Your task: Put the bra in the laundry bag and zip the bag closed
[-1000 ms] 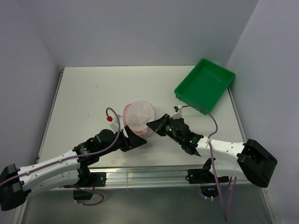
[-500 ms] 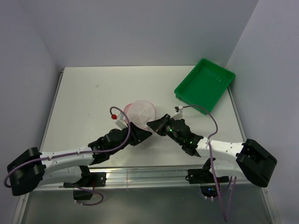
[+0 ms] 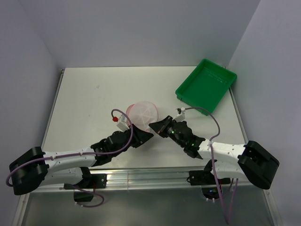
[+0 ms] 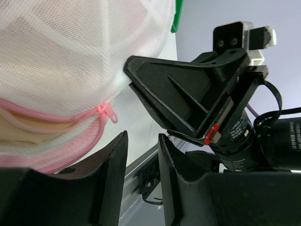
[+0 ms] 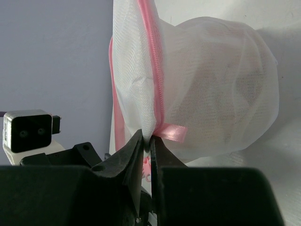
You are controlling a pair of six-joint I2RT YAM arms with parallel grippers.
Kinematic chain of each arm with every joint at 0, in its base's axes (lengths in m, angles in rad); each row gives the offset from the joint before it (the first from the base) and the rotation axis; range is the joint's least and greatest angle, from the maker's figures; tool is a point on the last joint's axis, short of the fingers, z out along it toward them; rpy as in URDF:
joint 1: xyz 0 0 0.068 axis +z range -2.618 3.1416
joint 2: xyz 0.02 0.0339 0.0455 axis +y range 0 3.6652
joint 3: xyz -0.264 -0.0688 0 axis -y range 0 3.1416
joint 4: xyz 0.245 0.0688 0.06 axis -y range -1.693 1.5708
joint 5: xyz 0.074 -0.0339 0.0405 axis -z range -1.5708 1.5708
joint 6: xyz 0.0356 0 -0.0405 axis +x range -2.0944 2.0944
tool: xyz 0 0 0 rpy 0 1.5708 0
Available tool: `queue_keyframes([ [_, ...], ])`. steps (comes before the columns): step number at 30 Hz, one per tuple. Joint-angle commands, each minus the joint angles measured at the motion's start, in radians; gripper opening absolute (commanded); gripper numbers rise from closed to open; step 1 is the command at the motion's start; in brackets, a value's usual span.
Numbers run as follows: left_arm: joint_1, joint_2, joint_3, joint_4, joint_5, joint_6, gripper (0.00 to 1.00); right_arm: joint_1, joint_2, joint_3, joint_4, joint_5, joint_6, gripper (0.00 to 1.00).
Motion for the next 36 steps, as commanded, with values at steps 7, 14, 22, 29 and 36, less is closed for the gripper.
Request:
queue_keyframes([
  [7, -0.009, 0.007, 0.001, 0.027, -0.069, -0.002, 0.38, -0.002, -0.022, -0.012, 0.071, 0.025, -0.018, 0.02],
  [14, -0.009, 0.056, 0.011, 0.044, -0.066, -0.005, 0.37, -0.002, -0.037, -0.020, 0.068, 0.034, -0.022, 0.02],
  [22, -0.009, 0.064, 0.007, 0.048, -0.093, -0.005, 0.37, -0.002, -0.042, -0.027, 0.077, 0.031, -0.022, 0.02],
  [29, -0.009, 0.070, 0.018, 0.065, -0.128, 0.019, 0.37, -0.001, -0.042, -0.031, 0.079, 0.022, -0.027, 0.02],
  [36, -0.007, 0.084, 0.014, 0.082, -0.153, 0.021, 0.34, 0.004, -0.034, -0.034, 0.085, 0.022, -0.028, 0.01],
])
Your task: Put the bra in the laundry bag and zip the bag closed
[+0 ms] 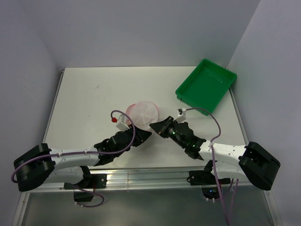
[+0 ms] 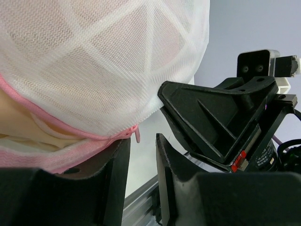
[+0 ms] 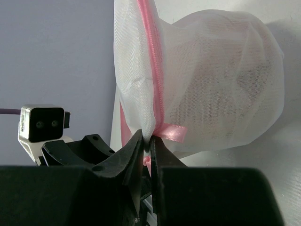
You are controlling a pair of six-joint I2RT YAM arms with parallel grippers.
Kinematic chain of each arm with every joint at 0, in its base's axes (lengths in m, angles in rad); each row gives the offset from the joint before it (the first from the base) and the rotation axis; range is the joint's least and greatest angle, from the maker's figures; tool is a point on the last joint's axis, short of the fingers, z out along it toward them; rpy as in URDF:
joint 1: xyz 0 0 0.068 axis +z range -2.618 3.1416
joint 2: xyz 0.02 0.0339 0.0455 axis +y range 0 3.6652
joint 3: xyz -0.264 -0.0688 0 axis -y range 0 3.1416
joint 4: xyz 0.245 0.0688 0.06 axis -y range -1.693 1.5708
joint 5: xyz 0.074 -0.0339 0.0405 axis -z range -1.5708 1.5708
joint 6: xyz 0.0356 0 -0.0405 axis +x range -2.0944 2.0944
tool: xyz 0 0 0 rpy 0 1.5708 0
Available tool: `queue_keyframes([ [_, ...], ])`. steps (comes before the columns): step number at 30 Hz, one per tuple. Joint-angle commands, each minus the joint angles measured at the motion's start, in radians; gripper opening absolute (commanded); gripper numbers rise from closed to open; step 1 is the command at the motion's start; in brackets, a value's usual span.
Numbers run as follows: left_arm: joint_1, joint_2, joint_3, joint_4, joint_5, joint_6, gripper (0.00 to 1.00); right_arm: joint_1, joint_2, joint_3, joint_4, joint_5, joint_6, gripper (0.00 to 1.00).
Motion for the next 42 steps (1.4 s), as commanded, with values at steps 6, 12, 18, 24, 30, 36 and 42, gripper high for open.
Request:
queue_keyframes([
  [6, -0.003, 0.007, 0.013, 0.057, -0.069, 0.013, 0.31, 0.009, -0.011, -0.010, 0.052, 0.029, -0.024, 0.01],
  [12, -0.003, 0.012, 0.003, 0.060, -0.075, -0.001, 0.23, 0.021, -0.018, -0.018, 0.041, 0.055, -0.041, 0.00],
  [18, -0.003, 0.007, 0.000, 0.052, -0.072, -0.004, 0.11, 0.030, -0.012, -0.021, 0.036, 0.068, -0.052, 0.00],
  [24, -0.003, -0.020, -0.015, 0.029, -0.069, -0.002, 0.00, 0.032, -0.020, -0.024, 0.027, 0.086, -0.067, 0.00],
  [30, -0.003, -0.053, -0.030, -0.055, -0.043, 0.044, 0.00, 0.001, -0.050, 0.008, 0.000, 0.045, -0.136, 0.00],
  [36, 0.003, -0.174, -0.098, -0.135, -0.092, 0.077, 0.00, -0.096, -0.035, 0.036, -0.022, -0.107, -0.177, 0.00],
  [42, 0.012, -0.330, -0.115, -0.295, -0.160, 0.116, 0.00, -0.162, -0.006, 0.062, -0.028, -0.240, -0.220, 0.00],
])
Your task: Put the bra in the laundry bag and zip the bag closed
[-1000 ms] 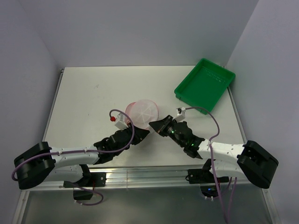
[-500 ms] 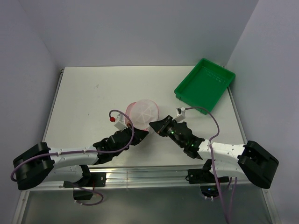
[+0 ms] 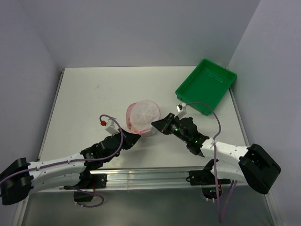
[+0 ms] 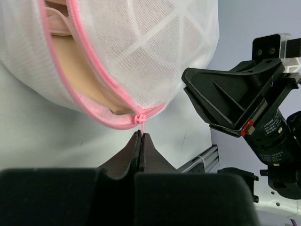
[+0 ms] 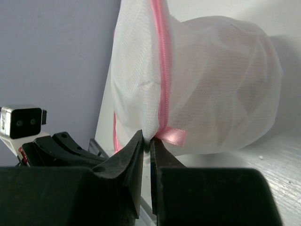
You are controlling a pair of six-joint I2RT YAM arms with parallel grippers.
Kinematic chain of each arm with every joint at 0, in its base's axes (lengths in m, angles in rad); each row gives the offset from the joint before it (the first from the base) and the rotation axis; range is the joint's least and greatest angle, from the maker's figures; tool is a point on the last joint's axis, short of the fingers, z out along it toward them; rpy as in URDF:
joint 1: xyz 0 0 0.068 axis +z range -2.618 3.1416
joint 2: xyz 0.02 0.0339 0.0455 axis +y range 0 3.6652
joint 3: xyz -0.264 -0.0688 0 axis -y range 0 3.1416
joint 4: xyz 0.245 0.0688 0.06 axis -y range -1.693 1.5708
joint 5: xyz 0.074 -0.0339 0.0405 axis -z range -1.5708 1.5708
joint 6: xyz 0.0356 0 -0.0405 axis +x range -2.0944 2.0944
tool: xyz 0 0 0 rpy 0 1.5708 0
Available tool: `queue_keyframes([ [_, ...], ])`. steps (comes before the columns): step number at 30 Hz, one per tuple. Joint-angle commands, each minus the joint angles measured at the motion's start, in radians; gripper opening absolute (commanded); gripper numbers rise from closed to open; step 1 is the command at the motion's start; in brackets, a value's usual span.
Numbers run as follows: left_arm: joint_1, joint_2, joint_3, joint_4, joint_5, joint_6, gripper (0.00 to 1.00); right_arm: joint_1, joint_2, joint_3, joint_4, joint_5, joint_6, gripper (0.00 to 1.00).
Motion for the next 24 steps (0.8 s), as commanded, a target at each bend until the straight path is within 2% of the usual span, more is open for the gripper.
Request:
queue_keyframes([
  [1, 0.014, -0.076, -0.019, -0.135, -0.096, 0.050, 0.00, -0.045, 0.017, 0.056, -0.001, -0.063, -0.074, 0.00],
  [8, 0.017, -0.142, -0.048, -0.126, -0.046, 0.087, 0.00, -0.107, 0.118, 0.183, -0.091, -0.209, -0.171, 0.00],
  [10, 0.017, -0.127, -0.057, -0.039, -0.004, 0.104, 0.00, -0.111, 0.138, 0.252, -0.185, -0.208, -0.209, 0.09],
  [11, 0.017, -0.097, -0.056, -0.003, 0.008, 0.110, 0.00, -0.111, 0.147, 0.286, -0.218, -0.185, -0.224, 0.30],
  [13, 0.017, -0.061, -0.034, 0.075, 0.023, 0.121, 0.00, -0.109, 0.138, 0.288, -0.243, -0.185, -0.221, 0.56],
  [14, 0.017, -0.032, -0.028, 0.106, 0.025, 0.124, 0.00, -0.109, 0.111, 0.272, -0.249, -0.180, -0.218, 0.77],
  [16, 0.017, -0.007, -0.008, 0.177, 0.029, 0.128, 0.00, -0.103, 0.068, 0.240, -0.263, -0.172, -0.208, 0.90],
  [17, 0.017, 0.014, 0.007, 0.198, 0.034, 0.133, 0.00, -0.101, 0.016, 0.195, -0.267, -0.159, -0.195, 0.94],
  [24, 0.017, 0.108, 0.065, 0.293, 0.092, 0.147, 0.00, -0.056, -0.239, -0.001, -0.257, -0.148, -0.062, 0.93],
])
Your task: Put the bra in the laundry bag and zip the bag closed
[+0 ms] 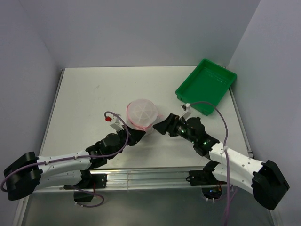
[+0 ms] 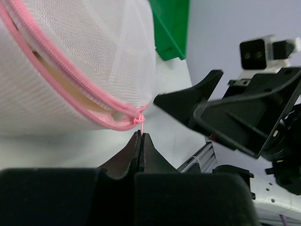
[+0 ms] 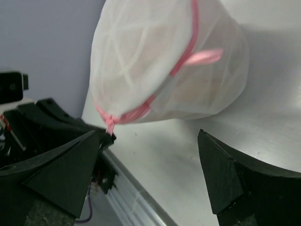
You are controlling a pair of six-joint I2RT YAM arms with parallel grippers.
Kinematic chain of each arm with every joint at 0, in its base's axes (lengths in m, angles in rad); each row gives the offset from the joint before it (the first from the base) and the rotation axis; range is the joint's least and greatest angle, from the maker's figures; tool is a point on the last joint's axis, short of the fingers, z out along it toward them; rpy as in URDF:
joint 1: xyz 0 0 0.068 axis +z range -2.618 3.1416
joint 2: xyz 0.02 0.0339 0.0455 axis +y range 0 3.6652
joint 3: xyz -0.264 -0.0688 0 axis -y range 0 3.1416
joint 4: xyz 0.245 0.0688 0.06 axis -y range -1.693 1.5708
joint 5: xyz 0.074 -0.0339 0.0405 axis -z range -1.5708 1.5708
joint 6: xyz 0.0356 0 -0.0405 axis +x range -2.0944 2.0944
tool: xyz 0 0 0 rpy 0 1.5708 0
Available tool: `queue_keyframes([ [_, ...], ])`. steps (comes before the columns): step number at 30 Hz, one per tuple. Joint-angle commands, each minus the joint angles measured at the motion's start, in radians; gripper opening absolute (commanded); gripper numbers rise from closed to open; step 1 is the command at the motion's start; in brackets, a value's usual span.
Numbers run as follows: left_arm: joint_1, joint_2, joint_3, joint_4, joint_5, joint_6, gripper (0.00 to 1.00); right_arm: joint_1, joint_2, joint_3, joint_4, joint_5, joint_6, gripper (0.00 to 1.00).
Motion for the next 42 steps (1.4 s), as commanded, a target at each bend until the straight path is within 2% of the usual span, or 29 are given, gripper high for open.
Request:
queue_keyframes([
  [1, 0.002, 0.033, 0.047, 0.138, 0.056, 0.010, 0.00, 0.038, -0.081, -0.047, 0.025, 0.010, 0.086, 0.91],
  [2, 0.002, 0.050, 0.047, 0.154, 0.065, 0.006, 0.00, 0.044, -0.086, -0.056, 0.037, 0.007, 0.098, 0.82],
  [6, 0.002, 0.076, 0.042, 0.181, 0.099, -0.019, 0.00, 0.050, -0.035, -0.058, 0.118, -0.004, 0.160, 0.64],
  [7, 0.002, 0.079, 0.039, 0.179, 0.099, -0.022, 0.00, 0.050, -0.018, -0.056, 0.162, -0.022, 0.168, 0.61],
  [11, 0.002, 0.084, 0.030, 0.185, 0.108, -0.027, 0.00, 0.052, 0.106, -0.019, 0.239, -0.057, 0.198, 0.59],
  [17, 0.002, 0.076, 0.009, 0.198, 0.113, -0.028, 0.00, 0.050, 0.204, 0.002, 0.292, -0.058, 0.217, 0.38],
  [19, 0.002, 0.068, 0.003, 0.195, 0.114, -0.028, 0.00, 0.050, 0.206, 0.004, 0.306, -0.050, 0.218, 0.37],
  [21, 0.002, 0.064, -0.007, 0.193, 0.114, -0.033, 0.00, 0.050, 0.206, 0.010, 0.312, -0.047, 0.215, 0.46],
  [22, 0.002, 0.058, -0.013, 0.191, 0.113, -0.037, 0.00, 0.050, 0.204, 0.014, 0.316, -0.050, 0.212, 0.56],
  [25, 0.002, 0.039, -0.028, 0.184, 0.099, -0.048, 0.00, 0.050, 0.180, 0.008, 0.321, -0.064, 0.208, 0.63],
  [34, 0.002, 0.044, -0.022, 0.185, 0.088, -0.040, 0.00, 0.060, 0.025, -0.091, 0.287, -0.008, 0.211, 0.59],
  [42, 0.002, 0.071, -0.004, 0.195, 0.110, -0.031, 0.00, 0.060, 0.163, 0.014, 0.264, -0.044, 0.207, 0.60],
])
